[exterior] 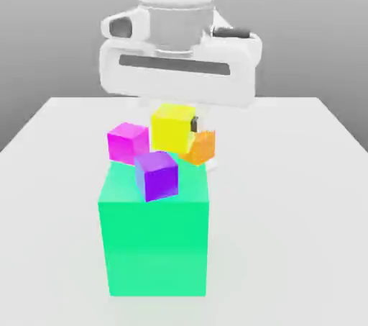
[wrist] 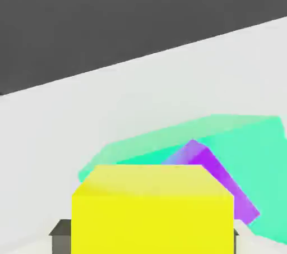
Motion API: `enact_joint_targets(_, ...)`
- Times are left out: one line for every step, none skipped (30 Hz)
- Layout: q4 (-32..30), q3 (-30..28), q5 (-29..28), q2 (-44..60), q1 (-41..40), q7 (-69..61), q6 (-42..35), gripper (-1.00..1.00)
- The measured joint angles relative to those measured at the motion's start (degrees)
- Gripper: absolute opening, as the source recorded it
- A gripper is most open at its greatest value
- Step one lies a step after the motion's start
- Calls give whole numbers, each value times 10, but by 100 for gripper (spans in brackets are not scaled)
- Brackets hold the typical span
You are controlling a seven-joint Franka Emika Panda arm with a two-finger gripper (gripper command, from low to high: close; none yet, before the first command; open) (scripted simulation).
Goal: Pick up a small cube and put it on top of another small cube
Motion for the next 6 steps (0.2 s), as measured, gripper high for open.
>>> enact_joint_targets(-13, -1, 0, 6, -2, -1, 19, -100)
enact_joint_targets(-26, -2, 1, 14, -3, -2, 40, -100)
enact_joint_targets(-38, -2, 1, 21, -4, -3, 59, 100)
enact_joint_targets(-38, -2, 1, 21, -4, -3, 59, 100)
enact_joint_targets(-38, -2, 1, 21, -4, -3, 59, 100)
enact_joint_targets(-38, -2, 1, 21, -4, -3, 59, 100)
